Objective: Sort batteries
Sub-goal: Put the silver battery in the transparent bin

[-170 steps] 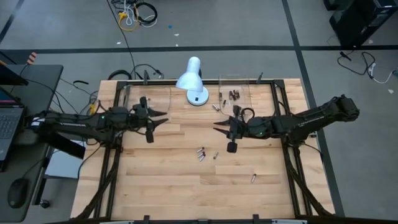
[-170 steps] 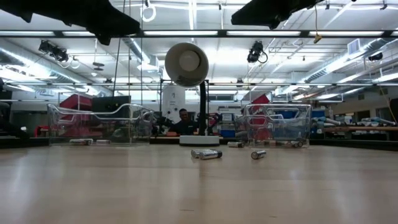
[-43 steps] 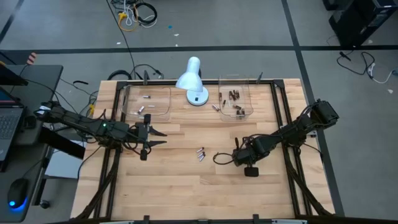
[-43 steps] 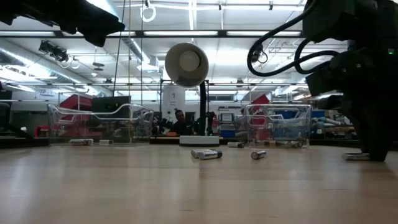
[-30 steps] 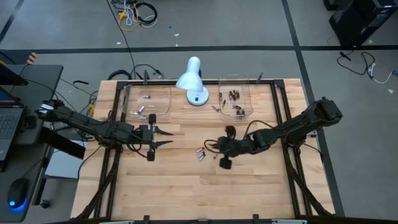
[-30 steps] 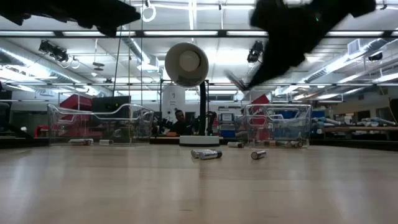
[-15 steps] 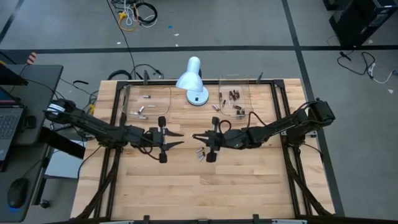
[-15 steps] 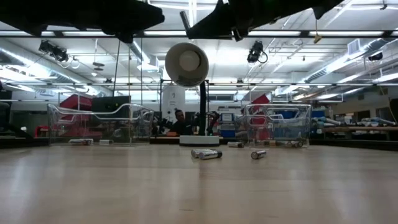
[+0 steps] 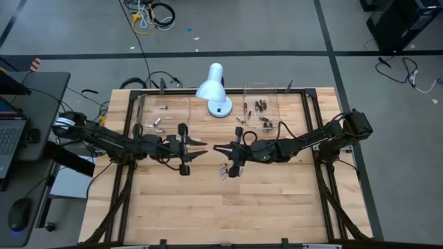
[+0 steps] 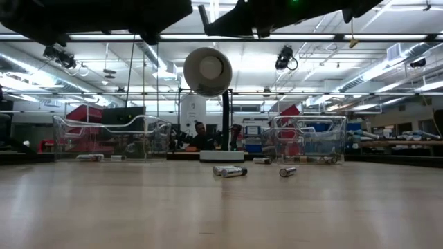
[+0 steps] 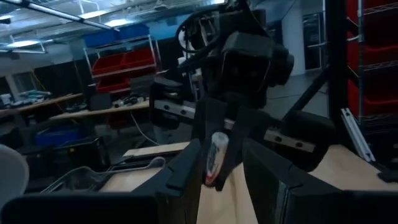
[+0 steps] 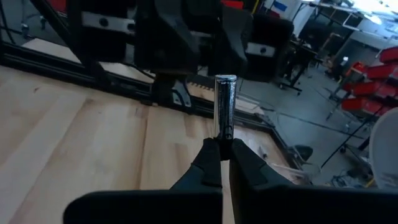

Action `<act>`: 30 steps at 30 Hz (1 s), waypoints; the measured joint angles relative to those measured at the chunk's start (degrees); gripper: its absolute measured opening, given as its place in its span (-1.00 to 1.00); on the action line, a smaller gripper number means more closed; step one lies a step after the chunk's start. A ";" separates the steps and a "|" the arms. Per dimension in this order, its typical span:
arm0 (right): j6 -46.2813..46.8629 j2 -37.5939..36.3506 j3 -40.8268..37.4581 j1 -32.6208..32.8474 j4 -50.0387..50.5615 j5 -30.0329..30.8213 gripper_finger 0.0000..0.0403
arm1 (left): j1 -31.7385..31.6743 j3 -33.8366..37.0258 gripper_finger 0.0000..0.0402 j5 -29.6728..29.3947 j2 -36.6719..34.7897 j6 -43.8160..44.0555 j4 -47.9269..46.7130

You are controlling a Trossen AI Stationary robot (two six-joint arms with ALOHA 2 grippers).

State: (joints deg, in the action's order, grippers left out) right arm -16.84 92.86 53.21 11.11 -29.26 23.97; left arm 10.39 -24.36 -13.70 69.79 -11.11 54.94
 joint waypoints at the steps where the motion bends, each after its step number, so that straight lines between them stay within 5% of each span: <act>1: -0.35 0.00 0.00 0.03 -0.33 -0.02 -1.00 | -0.13 0.00 -0.43 0.55 0.02 0.02 0.09; 23: -0.75 -0.07 0.00 -0.26 -0.70 -0.04 -1.00 | -2.58 -4.55 -0.43 2.82 8.27 -0.85 3.96; 30: -0.57 -0.07 0.00 -0.35 -0.66 -0.03 -0.99 | -2.67 -4.53 -0.68 2.80 8.27 -1.01 3.93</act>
State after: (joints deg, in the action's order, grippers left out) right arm -17.41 92.79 53.21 10.76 -29.92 23.93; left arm 7.73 -28.89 -10.90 78.06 -12.12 58.87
